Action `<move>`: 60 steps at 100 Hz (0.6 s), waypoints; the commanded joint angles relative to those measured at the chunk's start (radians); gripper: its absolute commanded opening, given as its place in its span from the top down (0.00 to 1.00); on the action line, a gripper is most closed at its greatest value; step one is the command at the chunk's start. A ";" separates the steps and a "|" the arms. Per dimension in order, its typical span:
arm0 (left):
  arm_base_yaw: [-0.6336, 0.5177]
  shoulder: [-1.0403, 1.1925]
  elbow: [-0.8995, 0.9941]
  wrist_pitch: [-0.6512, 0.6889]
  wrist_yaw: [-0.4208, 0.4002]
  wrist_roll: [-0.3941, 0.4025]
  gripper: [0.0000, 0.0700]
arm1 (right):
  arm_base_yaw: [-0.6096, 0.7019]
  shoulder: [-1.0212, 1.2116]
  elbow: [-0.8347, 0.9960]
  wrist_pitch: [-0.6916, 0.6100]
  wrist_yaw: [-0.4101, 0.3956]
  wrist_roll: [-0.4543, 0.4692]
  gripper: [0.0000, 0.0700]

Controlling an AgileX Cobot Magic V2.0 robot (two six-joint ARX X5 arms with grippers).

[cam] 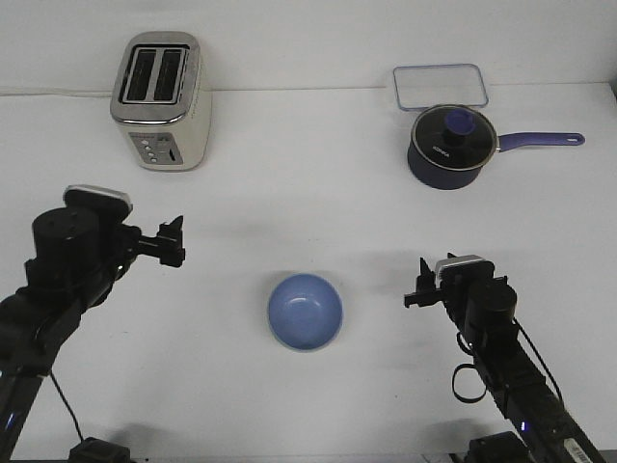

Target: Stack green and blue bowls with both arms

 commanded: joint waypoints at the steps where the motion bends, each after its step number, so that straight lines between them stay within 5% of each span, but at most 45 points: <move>1: 0.025 -0.043 -0.077 0.047 -0.001 0.009 0.18 | 0.002 0.004 0.010 0.010 0.000 -0.006 0.48; 31: 0.076 -0.412 -0.546 0.250 0.000 -0.065 0.18 | 0.002 0.004 0.010 0.010 0.000 -0.006 0.48; 60: 0.076 -0.681 -0.698 0.222 -0.004 -0.163 0.18 | 0.002 0.004 0.010 0.010 0.000 -0.006 0.48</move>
